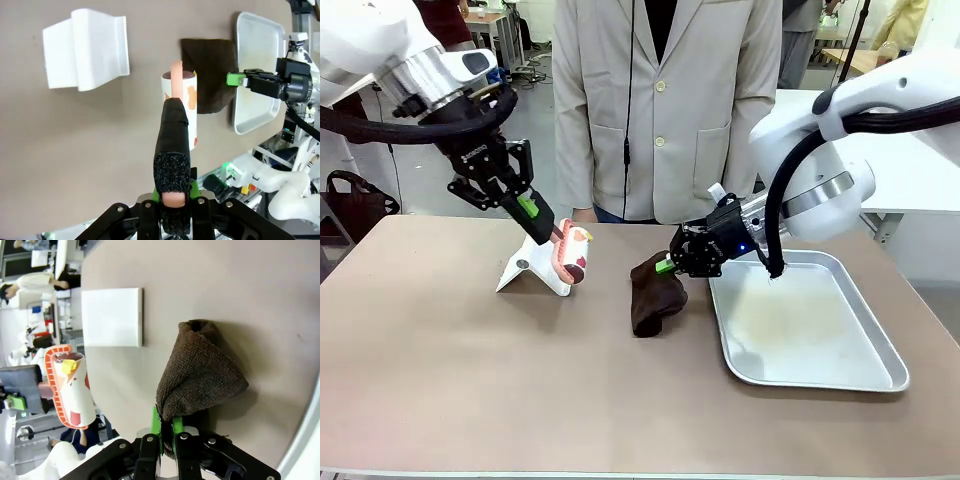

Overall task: Clean the surface of the table.
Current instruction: Return the Lint Roller and towel to their original positions.

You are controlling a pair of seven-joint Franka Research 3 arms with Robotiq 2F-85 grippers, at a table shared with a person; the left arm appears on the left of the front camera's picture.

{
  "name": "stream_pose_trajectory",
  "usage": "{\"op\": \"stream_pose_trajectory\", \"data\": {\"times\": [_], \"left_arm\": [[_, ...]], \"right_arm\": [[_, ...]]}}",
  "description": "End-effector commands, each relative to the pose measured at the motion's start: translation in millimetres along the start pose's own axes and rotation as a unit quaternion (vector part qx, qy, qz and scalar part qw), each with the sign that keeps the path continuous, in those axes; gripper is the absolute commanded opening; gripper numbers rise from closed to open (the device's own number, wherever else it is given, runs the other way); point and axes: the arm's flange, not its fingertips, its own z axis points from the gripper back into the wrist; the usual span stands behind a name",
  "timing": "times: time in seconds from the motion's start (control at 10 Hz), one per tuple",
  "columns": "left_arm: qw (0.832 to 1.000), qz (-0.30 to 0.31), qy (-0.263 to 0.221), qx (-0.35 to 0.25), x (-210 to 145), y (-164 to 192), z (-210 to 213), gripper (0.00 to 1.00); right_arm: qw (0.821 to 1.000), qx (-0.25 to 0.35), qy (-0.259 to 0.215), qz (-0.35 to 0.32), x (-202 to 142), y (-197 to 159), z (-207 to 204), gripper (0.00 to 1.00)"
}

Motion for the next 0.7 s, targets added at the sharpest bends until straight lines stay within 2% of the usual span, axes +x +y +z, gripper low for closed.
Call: {"op": "stream_pose_trajectory", "data": {"times": [0.0, 0.2, 0.3, 0.6], "left_arm": [[1.0, 0.005, 0.007, 0.001, -1.7, 4.3, 3.5, 0.21], [1.0, 0.005, 0.007, 0.001, -1.7, 4.3, 3.5, 0.21], [1.0, 0.0, 0.001, 0.0, -0.1, 0.9, -0.2, 0.21], [0.999, -0.003, -0.019, 0.036, 30.7, -6.9, -19.9, 0.21]], "right_arm": [[1.0, 0.001, -0.003, 0.005, -2.7, 4.1, -2.1, 0.1], [1.0, 0.0, 0.0, -0.001, 0.6, -1.3, 1.3, 0.1], [0.998, -0.051, -0.029, 0.011, 3.6, 5.6, 6.8, 0.1], [0.995, -0.095, -0.04, 0.003, 18.8, 2.5, -8.7, 0.1]]}}
